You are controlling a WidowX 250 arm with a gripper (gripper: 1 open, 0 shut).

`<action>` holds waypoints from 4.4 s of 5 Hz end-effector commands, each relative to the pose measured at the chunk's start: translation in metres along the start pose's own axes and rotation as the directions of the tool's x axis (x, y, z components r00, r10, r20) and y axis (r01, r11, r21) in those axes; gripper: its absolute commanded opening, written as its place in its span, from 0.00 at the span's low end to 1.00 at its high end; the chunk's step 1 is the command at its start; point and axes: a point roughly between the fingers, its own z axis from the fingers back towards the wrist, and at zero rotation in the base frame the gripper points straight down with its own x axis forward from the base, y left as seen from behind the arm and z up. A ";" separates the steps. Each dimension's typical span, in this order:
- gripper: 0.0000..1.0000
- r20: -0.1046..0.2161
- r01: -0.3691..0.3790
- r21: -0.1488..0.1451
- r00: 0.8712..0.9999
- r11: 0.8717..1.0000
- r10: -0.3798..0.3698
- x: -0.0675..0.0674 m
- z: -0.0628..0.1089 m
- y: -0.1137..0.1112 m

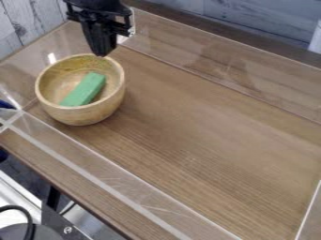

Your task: Remove the green block from inside the brown bowl and put it on the table

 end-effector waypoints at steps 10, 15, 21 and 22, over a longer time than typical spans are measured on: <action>0.00 -0.029 -0.036 0.082 0.999 0.996 0.038 -0.005 -0.062 0.044; 0.00 -0.001 -0.047 0.061 0.999 0.997 0.047 -0.005 -0.047 0.039; 0.00 0.037 -0.058 0.031 0.998 0.998 0.057 -0.003 -0.029 0.032; 0.00 0.040 -0.061 0.029 0.997 0.998 0.059 -0.003 -0.028 0.032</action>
